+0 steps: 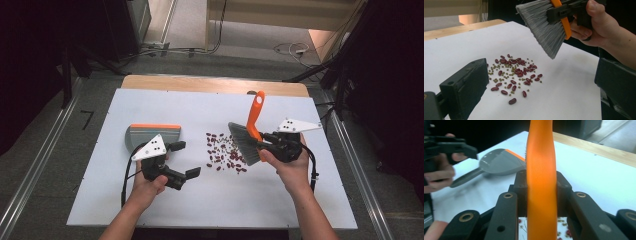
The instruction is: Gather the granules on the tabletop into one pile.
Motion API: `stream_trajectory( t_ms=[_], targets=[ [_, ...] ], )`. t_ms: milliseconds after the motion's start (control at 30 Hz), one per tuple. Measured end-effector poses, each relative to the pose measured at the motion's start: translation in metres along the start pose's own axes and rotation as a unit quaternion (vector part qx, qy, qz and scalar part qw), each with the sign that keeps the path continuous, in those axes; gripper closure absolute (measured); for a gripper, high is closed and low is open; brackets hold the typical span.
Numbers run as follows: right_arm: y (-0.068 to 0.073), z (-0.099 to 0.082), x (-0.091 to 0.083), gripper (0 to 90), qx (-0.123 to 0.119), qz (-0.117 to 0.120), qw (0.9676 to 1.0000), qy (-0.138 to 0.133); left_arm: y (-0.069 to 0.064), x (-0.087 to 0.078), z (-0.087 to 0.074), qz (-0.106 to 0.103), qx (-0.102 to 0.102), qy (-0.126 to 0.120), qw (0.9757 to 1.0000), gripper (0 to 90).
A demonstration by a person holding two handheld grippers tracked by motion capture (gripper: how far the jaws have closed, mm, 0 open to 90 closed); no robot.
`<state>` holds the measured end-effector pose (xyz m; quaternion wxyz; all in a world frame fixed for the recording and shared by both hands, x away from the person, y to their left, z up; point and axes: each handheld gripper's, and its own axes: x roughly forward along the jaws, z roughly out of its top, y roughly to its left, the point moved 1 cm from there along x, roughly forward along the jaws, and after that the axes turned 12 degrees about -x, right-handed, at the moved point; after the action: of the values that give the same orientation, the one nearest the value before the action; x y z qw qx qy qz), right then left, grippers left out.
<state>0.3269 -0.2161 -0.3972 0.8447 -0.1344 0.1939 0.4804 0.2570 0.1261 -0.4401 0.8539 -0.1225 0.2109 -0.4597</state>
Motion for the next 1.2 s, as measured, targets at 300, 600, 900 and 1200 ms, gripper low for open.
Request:
stream_trajectory(
  t_ms=[300, 600, 900, 1200],
  targets=[
    [-0.021, 0.005, 0.005, 68.7, 0.001, -0.04, 0.9986, 0.035, 0.011, -0.018, -0.009, 0.044, -0.002, 0.0, 0.999, 0.0],
    [-0.043, 0.011, 0.024, 68.7, -0.041, -0.095, 0.9865, 0.127, 0.018, -0.037, -0.02, 0.066, -0.003, 0.007, 0.9978, 0.0],
    [-0.054, 0.004, 0.057, 68.7, -0.076, -0.155, 0.9569, 0.234, 0.025, -0.054, -0.032, 0.076, -0.01, 0.009, 0.9971, 0.0],
    [-0.047, -0.009, 0.101, 68.7, -0.134, -0.198, 0.9108, 0.337, 0.027, -0.056, -0.034, 0.08, -0.015, 0.002, 0.9967, 0.0]
  ],
)
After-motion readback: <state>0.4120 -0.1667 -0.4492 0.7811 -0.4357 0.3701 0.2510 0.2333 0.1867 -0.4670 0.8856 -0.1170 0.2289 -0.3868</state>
